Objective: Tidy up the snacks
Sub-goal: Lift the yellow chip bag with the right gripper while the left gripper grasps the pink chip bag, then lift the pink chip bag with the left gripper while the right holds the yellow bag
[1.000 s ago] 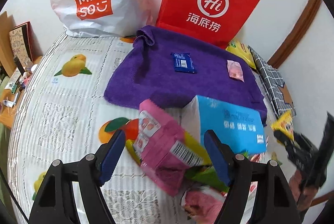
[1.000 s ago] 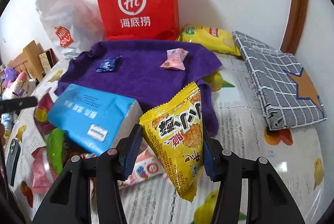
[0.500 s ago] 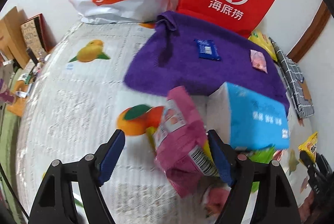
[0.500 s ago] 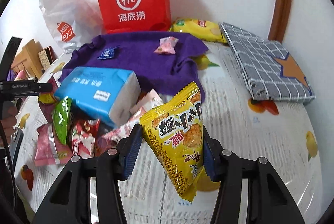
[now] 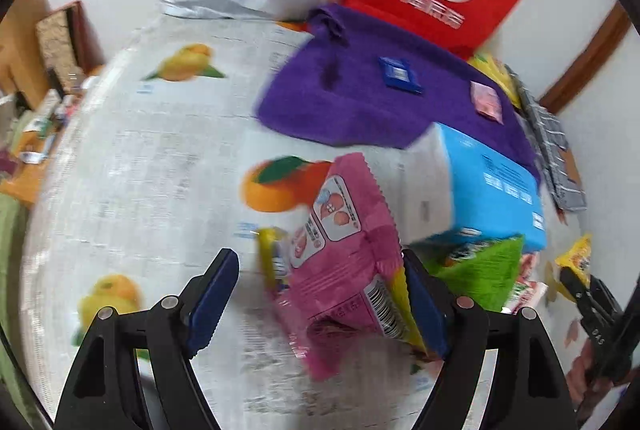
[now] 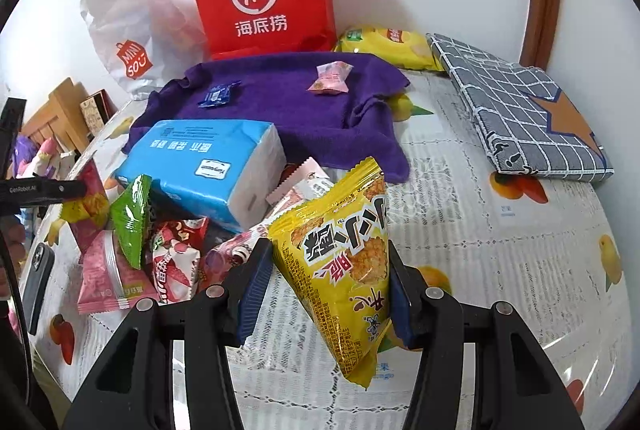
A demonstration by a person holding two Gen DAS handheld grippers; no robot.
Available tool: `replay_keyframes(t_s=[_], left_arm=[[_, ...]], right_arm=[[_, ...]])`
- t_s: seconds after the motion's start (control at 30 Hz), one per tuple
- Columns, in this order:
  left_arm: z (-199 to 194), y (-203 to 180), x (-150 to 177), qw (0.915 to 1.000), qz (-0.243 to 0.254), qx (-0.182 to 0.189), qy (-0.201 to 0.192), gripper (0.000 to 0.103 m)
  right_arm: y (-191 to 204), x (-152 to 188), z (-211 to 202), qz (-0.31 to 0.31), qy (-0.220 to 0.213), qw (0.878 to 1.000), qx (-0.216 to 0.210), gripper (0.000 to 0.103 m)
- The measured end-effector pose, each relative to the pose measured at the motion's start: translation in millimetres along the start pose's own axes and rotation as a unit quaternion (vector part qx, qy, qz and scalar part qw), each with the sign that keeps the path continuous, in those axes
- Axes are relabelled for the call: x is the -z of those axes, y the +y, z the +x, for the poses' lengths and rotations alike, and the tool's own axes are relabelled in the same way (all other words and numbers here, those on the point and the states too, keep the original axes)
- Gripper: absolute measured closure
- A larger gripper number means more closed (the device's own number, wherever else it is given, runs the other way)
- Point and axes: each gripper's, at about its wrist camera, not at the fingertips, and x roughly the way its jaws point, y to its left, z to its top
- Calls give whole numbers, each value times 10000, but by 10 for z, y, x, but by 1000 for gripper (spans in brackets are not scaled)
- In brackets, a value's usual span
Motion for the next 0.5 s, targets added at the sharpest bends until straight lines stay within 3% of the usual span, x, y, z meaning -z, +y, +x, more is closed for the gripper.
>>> replay_keyframes(t_s=[0.1,0.23,0.43,0.5], left_arm=[[117,-132,28,9998,115,98,126,23],[277,-314,116,9983,442,-263,274,27],[326,-338,176,9980,472,-367,204,46],[305,-316,185,9982,465,-316,196,46]], right_arm=[[27,25,25,-57,64,9999,61,50],[18,110,73,-50,207,9997,114,50],[59,218,130,-108,265,9993,227,50],[88,223,134,-149,262,9993,233,50]])
